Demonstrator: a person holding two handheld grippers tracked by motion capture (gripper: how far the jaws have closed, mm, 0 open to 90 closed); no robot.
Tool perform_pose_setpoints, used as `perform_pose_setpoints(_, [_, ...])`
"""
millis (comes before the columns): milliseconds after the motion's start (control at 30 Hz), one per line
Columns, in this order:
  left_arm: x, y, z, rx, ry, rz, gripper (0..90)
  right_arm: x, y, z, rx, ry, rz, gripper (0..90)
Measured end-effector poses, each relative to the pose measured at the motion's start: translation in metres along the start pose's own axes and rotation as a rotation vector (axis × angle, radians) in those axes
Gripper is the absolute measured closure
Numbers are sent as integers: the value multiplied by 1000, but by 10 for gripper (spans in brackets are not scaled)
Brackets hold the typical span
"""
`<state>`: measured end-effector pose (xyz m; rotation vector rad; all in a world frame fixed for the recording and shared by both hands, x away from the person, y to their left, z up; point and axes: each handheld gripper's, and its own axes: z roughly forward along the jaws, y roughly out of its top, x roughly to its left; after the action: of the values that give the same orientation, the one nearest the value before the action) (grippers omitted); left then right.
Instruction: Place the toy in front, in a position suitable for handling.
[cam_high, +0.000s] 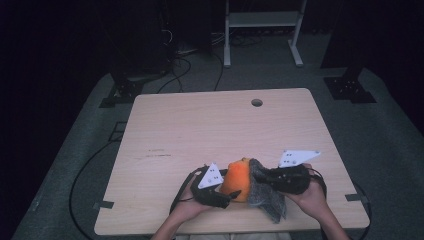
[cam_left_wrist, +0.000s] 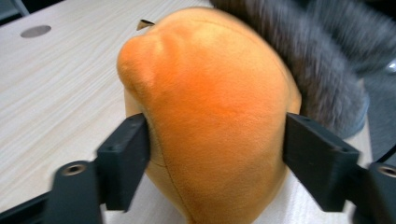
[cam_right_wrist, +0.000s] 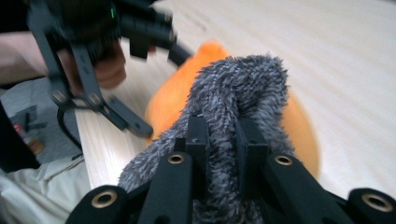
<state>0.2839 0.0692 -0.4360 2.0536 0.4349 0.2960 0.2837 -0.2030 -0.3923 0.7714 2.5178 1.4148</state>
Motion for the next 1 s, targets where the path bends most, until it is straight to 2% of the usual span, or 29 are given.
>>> perform_pose_setpoints(33, [2, 1, -1, -3, -11, -24, 190, -1, -3, 4, 9, 10, 5, 779])
perform_pose_setpoints(67, [5, 3, -2, -25, -21, -69, 166, -1, -5, 7, 18, 20, 11, 780])
perform_pose_setpoints(133, [11, 5, -6, -74, -39, -139, 129, 3, -5, 9, 34, 31, -10, 780])
perform_pose_setpoints(200, [13, 5, -7, -92, -48, -163, 148, 9, -3, 8, 52, 30, -39, 780])
perform_pose_setpoints(267, [9, 2, -4, -71, -50, -118, 250, 15, 2, 7, 44, 41, -50, 780])
perform_pose_setpoints(333, [4, 2, -3, -74, -63, -88, 289, 24, 8, 8, 33, 50, -83, 778])
perform_pose_setpoints(400, [2, 3, -4, -52, -44, -46, 308, 29, 10, 12, 49, 33, -119, 775])
perform_pose_setpoints(467, [2, 1, -5, -49, -32, -23, 339, 25, 7, 12, 50, 49, -109, 777])
perform_pose_setpoints(567, [5, -1, -6, -43, -27, -39, 358, 10, 2, 7, 54, 22, -75, 778])
perform_pose_setpoints(633, [4, 2, -6, -42, -30, -50, 349, 0, -3, 3, 46, 15, -21, 778])
perform_pose_setpoints(667, [5, 4, -6, -40, -32, -55, 314, -3, -5, 4, 36, 33, 1, 778])
perform_pose_setpoints(767, [5, 11, -7, -76, -47, -110, 185, -2, -7, 8, 31, 35, 14, 778])
perform_pose_setpoints(800, [3, 12, -7, -77, -45, -111, 185, -1, -7, 9, 24, 47, 20, 778])
perform_pose_setpoints(900, [-1, 10, -4, -31, -1, -51, 240, 7, -6, 13, 36, 54, -9, 777])
perform_pose_setpoints(1000, [1, 5, -6, -33, -15, -54, 293, 9, -8, 12, 59, 54, -38, 776])
